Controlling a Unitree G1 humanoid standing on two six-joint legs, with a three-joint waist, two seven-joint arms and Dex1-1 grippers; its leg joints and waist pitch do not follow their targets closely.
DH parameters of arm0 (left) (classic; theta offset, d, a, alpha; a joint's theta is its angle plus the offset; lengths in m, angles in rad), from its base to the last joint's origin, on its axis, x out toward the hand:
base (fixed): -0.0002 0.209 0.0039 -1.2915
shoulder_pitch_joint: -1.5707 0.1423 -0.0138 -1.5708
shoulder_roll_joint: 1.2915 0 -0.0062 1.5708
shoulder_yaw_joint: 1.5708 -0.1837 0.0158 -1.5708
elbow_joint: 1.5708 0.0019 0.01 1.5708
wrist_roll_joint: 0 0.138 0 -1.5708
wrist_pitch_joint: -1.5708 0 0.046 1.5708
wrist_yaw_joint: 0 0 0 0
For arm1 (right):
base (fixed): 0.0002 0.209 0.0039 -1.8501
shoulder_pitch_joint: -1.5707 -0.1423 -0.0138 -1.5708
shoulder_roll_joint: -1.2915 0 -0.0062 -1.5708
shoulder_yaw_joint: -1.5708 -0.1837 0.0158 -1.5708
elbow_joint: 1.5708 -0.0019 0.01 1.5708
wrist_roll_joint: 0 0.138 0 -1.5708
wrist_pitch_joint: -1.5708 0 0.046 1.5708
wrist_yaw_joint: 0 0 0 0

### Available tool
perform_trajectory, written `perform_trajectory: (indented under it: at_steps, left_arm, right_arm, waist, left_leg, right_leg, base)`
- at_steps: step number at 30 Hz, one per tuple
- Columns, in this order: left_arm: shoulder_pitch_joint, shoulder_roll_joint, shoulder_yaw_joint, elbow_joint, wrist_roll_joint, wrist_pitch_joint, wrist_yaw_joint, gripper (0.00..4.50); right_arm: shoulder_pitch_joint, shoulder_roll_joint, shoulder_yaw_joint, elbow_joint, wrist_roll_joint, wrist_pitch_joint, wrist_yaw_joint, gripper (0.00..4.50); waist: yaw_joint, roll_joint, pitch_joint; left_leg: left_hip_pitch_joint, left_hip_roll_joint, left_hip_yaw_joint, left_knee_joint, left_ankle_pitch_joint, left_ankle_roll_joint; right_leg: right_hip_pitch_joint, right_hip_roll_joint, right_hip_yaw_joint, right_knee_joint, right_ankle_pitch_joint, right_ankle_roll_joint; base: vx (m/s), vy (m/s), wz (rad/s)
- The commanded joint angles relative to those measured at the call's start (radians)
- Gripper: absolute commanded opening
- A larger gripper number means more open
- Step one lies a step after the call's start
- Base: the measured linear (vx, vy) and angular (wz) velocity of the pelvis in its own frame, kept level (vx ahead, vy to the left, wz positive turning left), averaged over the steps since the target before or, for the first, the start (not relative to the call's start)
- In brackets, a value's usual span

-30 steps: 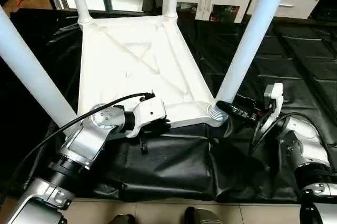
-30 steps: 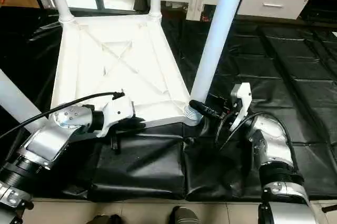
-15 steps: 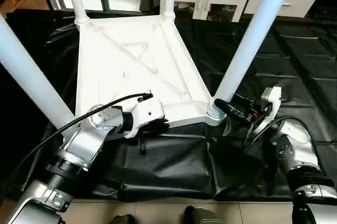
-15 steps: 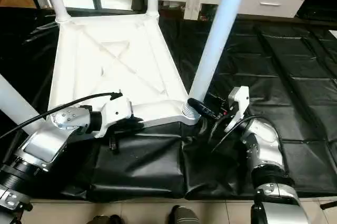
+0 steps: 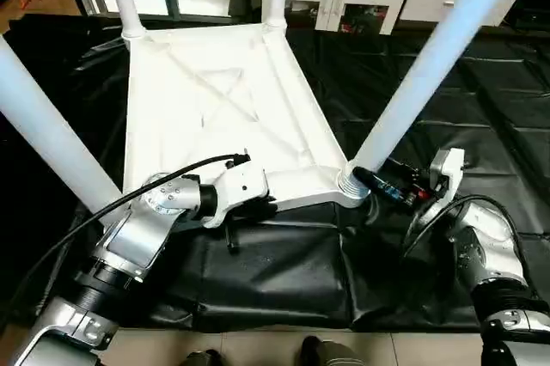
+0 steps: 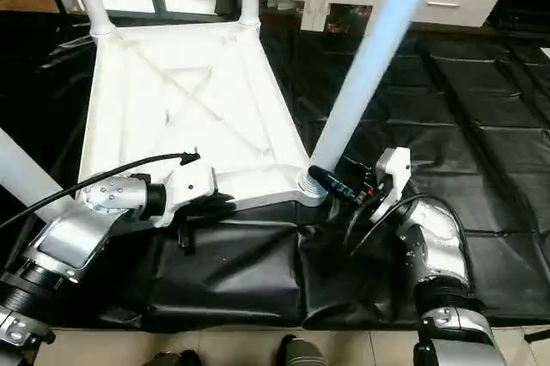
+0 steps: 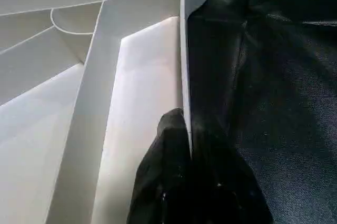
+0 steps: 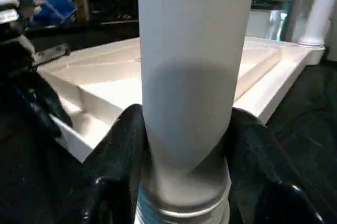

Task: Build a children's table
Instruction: Insert table leg to table base

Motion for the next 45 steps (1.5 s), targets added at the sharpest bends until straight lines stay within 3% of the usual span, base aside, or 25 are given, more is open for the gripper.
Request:
perform_trajectory:
  at_steps: [1, 9, 18, 20, 26, 29, 32, 33, 36, 45]
  left_arm:
    - [0.039, -0.007, -0.039, 0.040, 0.004, 0.011, -0.006, 0.00]
    - [0.045, -0.008, -0.037, 0.041, 0.009, 0.005, -0.001, 0.00]
    - [0.046, -0.014, -0.037, 0.041, 0.014, 0.006, 0.009, 0.00]
    - [0.045, -0.015, -0.038, 0.041, 0.014, 0.007, 0.009, 0.00]
    - [0.038, -0.017, -0.037, 0.050, 0.015, 0.006, 0.008, 0.00]
    - [0.038, -0.016, -0.037, 0.054, 0.017, 0.004, 0.005, 0.00]
    - [0.038, -0.014, -0.036, 0.054, 0.018, 0.005, 0.003, 0.00]
    - [0.037, -0.013, -0.036, 0.053, 0.018, 0.007, 0.001, 0.00]
    - [0.036, -0.013, -0.036, 0.055, 0.018, 0.007, 0.000, 0.00]
    - [0.034, -0.013, -0.037, 0.054, 0.020, 0.010, -0.003, 0.00]
  right_arm:
    - [0.063, -0.017, 0.052, 0.067, -0.086, 0.023, 0.018, 1.86]
    - [0.075, -0.012, 0.034, 0.080, -0.062, 0.024, 0.003, 1.86]
    - [0.105, 0.036, -0.020, 0.060, -0.010, 0.039, -0.072, 1.86]
    - [0.116, 0.041, -0.020, 0.056, -0.013, 0.028, -0.081, 1.86]
    - [0.125, 0.048, -0.020, 0.054, -0.013, 0.033, -0.090, 1.86]
    - [0.124, 0.045, -0.010, 0.054, -0.021, 0.055, -0.098, 1.86]
    - [0.125, 0.045, -0.003, 0.051, -0.029, 0.092, -0.104, 1.86]
    - [0.125, 0.043, 0.007, 0.050, -0.030, 0.138, -0.100, 1.86]
    - [0.124, 0.041, 0.019, 0.043, -0.032, 0.175, -0.088, 1.86]
    - [0.104, 0.009, 0.032, 0.043, -0.041, 0.270, -0.068, 1.85]
  waist:
    - [0.000, -0.004, -0.028]
    - [0.001, -0.011, -0.030]
    - [0.000, -0.007, -0.029]
    - [-0.002, -0.008, -0.028]
    - [-0.005, -0.004, -0.028]
    - [-0.006, -0.004, -0.025]
    - [-0.008, -0.005, -0.020]
    - [-0.011, -0.004, -0.019]
    - [-0.012, -0.004, -0.020]
    - [-0.013, -0.004, -0.021]
  left_leg:
    - [0.039, 0.077, -0.050, -0.098, -0.461, 0.008]
    - [0.042, 0.076, -0.054, -0.101, -0.494, -0.003]
    - [0.043, 0.078, -0.057, -0.105, -0.525, -0.016]
    - [0.040, 0.077, -0.059, -0.108, -0.532, -0.020]
    - [0.046, 0.077, -0.061, -0.113, -0.556, -0.033]
    - [0.045, 0.076, -0.060, -0.115, -0.559, -0.030]
    - [0.050, 0.075, -0.063, -0.115, -0.597, -0.037]
    - [0.052, 0.075, -0.067, -0.116, -0.614, -0.045]
    - [0.051, 0.075, -0.067, -0.119, -0.605, -0.048]
    - [0.052, 0.075, -0.067, -0.118, -0.602, -0.049]
  right_leg:
    - [0.005, -0.047, 0.030, -0.082, -0.481, -0.169]
    - [0.003, -0.049, 0.031, -0.087, -0.538, -0.150]
    - [-0.003, -0.048, 0.032, -0.092, -0.563, -0.136]
    - [-0.001, -0.047, 0.030, -0.091, -0.569, -0.132]
    - [-0.003, -0.047, 0.027, -0.096, -0.569, -0.123]
    - [-0.003, -0.046, 0.028, -0.097, -0.556, -0.129]
    - [-0.007, -0.049, 0.028, -0.104, -0.626, -0.111]
    - [-0.007, -0.048, 0.027, -0.104, -0.637, -0.106]
    - [-0.003, -0.048, 0.028, -0.101, -0.593, -0.117]
    - [-0.002, -0.050, 0.029, -0.101, -0.587, -0.124]
  base:
    - [0.000, 0.000, 0.00]
    - [0.000, 0.000, 0.00]
    - [0.000, 0.000, 0.00]
    - [0.000, 0.000, 0.00]
    - [0.000, 0.000, 0.00]
    - [0.000, 0.000, 0.00]
    - [0.000, 0.000, 0.00]
    - [0.000, 0.000, 0.00]
    - [0.000, 0.000, 0.00]
    - [0.000, 0.000, 0.00]
